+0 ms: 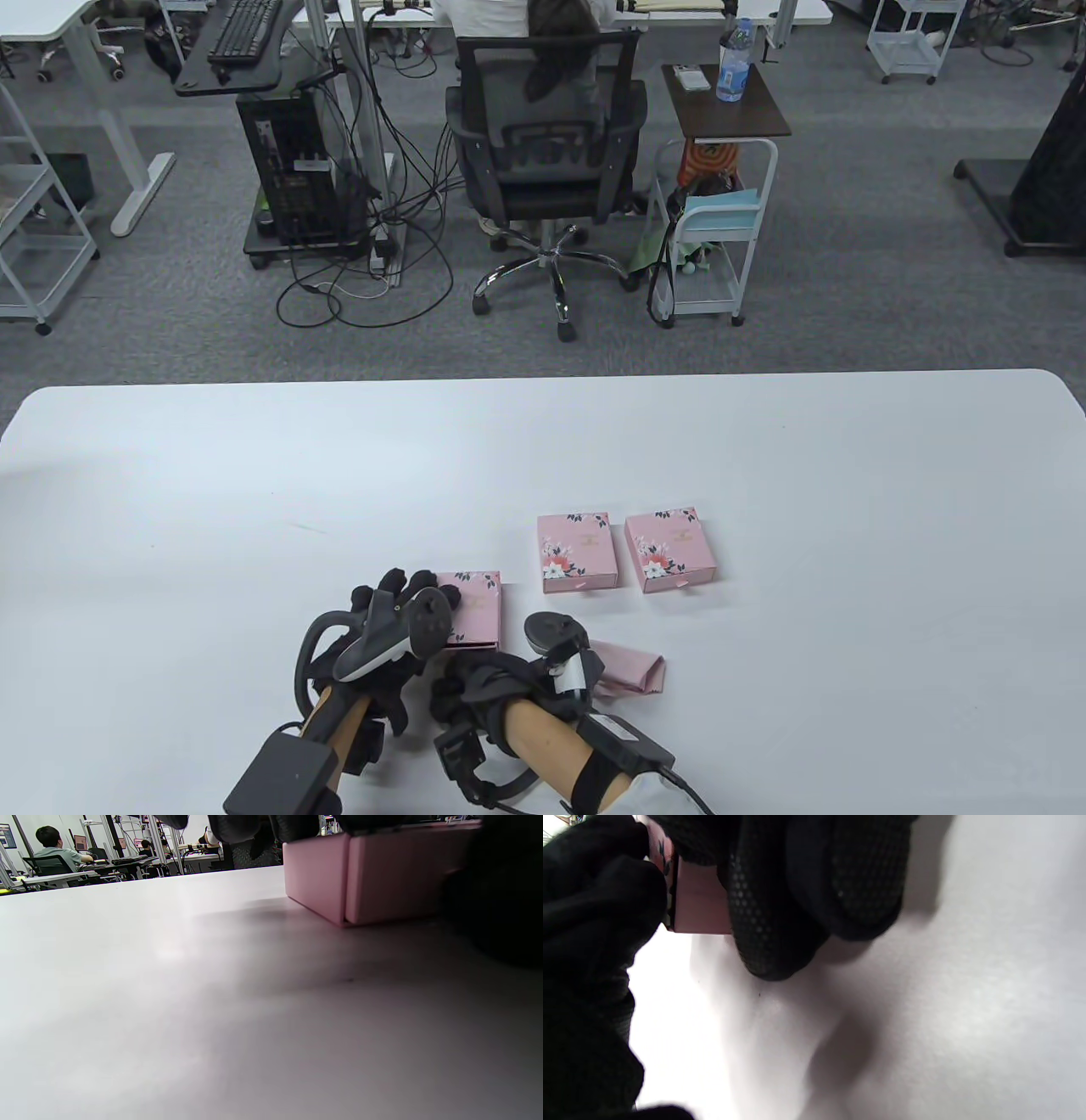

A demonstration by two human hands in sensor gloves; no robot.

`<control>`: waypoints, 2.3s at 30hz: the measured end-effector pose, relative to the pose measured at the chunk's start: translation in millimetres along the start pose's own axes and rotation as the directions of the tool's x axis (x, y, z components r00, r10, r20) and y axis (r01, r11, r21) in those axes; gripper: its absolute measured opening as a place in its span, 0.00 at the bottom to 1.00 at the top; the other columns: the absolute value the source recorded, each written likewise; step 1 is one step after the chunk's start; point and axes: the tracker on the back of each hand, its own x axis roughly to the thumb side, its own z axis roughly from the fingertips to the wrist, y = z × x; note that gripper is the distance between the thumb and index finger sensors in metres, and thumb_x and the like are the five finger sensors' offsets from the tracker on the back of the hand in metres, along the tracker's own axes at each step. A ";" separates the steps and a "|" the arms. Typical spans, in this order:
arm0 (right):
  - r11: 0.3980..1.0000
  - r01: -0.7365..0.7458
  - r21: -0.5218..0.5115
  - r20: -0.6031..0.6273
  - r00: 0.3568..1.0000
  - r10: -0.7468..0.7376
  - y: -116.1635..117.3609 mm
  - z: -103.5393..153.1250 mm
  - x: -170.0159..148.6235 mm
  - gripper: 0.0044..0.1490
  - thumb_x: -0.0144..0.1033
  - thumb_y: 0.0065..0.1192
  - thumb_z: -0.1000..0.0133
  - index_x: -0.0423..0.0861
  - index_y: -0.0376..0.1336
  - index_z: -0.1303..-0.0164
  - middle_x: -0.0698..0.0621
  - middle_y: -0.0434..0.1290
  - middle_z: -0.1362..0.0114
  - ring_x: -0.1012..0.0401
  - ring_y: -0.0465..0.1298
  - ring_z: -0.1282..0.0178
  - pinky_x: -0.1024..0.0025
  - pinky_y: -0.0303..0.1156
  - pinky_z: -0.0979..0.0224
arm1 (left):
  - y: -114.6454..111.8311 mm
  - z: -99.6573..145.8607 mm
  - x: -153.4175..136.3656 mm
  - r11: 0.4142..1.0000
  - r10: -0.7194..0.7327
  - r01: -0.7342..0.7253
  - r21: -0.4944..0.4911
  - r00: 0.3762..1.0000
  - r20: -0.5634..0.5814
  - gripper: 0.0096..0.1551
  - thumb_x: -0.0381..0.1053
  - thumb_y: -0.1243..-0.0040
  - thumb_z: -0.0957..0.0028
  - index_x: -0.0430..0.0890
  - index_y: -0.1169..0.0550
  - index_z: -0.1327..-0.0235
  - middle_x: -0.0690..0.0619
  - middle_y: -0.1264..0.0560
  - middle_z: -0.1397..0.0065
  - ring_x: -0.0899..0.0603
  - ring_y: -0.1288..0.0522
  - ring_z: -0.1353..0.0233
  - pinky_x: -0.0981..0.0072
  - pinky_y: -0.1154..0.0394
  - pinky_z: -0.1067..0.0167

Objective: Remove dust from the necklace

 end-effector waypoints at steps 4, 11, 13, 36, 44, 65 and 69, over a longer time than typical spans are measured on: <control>1.000 -0.004 -0.001 0.005 1.000 0.004 1.0 3.4 -2.6 0.21 0.44 0.49 0.37 0.46 0.59 0.38 0.51 0.78 0.45 0.65 0.85 0.57 0.81 0.81 0.53 | 0.1 0.0 0.2 1.000 0.001 -0.001 0.001 1.000 -0.002 0.32 0.58 0.58 0.40 0.70 0.45 0.20 0.61 0.47 0.08 0.38 0.47 0.09 0.39 0.48 0.18; 0.999 0.037 -0.035 -0.015 0.999 -0.038 -0.7 4.5 -4.5 0.21 0.46 0.49 0.36 0.47 0.61 0.39 0.51 0.78 0.45 0.64 0.85 0.58 0.81 0.81 0.52 | 0.1 -0.1 1.0 1.000 0.008 -0.008 0.007 1.000 -0.007 0.32 0.58 0.58 0.40 0.69 0.44 0.20 0.60 0.47 0.09 0.38 0.47 0.09 0.39 0.48 0.18; 0.998 0.042 -0.037 -0.020 0.999 -0.043 -0.5 3.4 -5.3 0.21 0.46 0.49 0.36 0.47 0.61 0.39 0.51 0.78 0.45 0.64 0.85 0.57 0.81 0.81 0.52 | 0.6 -0.1 1.6 1.000 0.005 -0.005 0.005 1.000 -0.011 0.32 0.58 0.58 0.40 0.69 0.44 0.20 0.60 0.46 0.09 0.38 0.47 0.10 0.39 0.48 0.18; 0.996 -0.088 0.033 -0.013 0.996 0.089 1.1 35.9 -24.9 0.21 0.44 0.49 0.36 0.45 0.60 0.39 0.49 0.78 0.45 0.61 0.85 0.56 0.76 0.81 0.52 | 0.8 -0.8 3.1 1.000 0.001 -0.001 -0.004 1.000 -0.012 0.32 0.59 0.58 0.40 0.69 0.44 0.20 0.59 0.47 0.08 0.37 0.47 0.10 0.38 0.47 0.18; 0.891 -0.451 -0.044 0.178 0.874 0.452 -22.5 53.6 12.0 0.22 0.43 0.52 0.37 0.43 0.63 0.41 0.46 0.80 0.48 0.58 0.86 0.60 0.74 0.81 0.56 | 1.2 -1.0 3.1 1.000 -0.005 0.005 -0.002 1.000 -0.008 0.32 0.59 0.58 0.40 0.69 0.44 0.20 0.59 0.46 0.08 0.38 0.47 0.10 0.39 0.47 0.18; 0.136 -0.694 -0.707 0.066 0.126 0.990 -76.8 76.8 67.9 0.51 0.64 0.54 0.48 0.63 0.37 0.19 0.53 0.39 0.09 0.50 0.38 0.06 0.49 0.35 0.08 | 2.3 0.3 7.6 0.998 -0.058 0.059 0.029 0.998 -0.012 0.32 0.58 0.57 0.41 0.68 0.43 0.20 0.59 0.44 0.09 0.38 0.46 0.10 0.39 0.47 0.18; 0.140 -0.690 -0.711 0.051 0.147 0.988 -82.1 73.8 60.2 0.52 0.65 0.52 0.48 0.64 0.36 0.19 0.53 0.37 0.08 0.49 0.35 0.07 0.49 0.33 0.09 | 3.1 1.2 12.0 0.992 -0.110 0.111 0.054 0.994 -0.010 0.34 0.58 0.57 0.41 0.67 0.44 0.19 0.59 0.44 0.08 0.38 0.47 0.09 0.39 0.48 0.18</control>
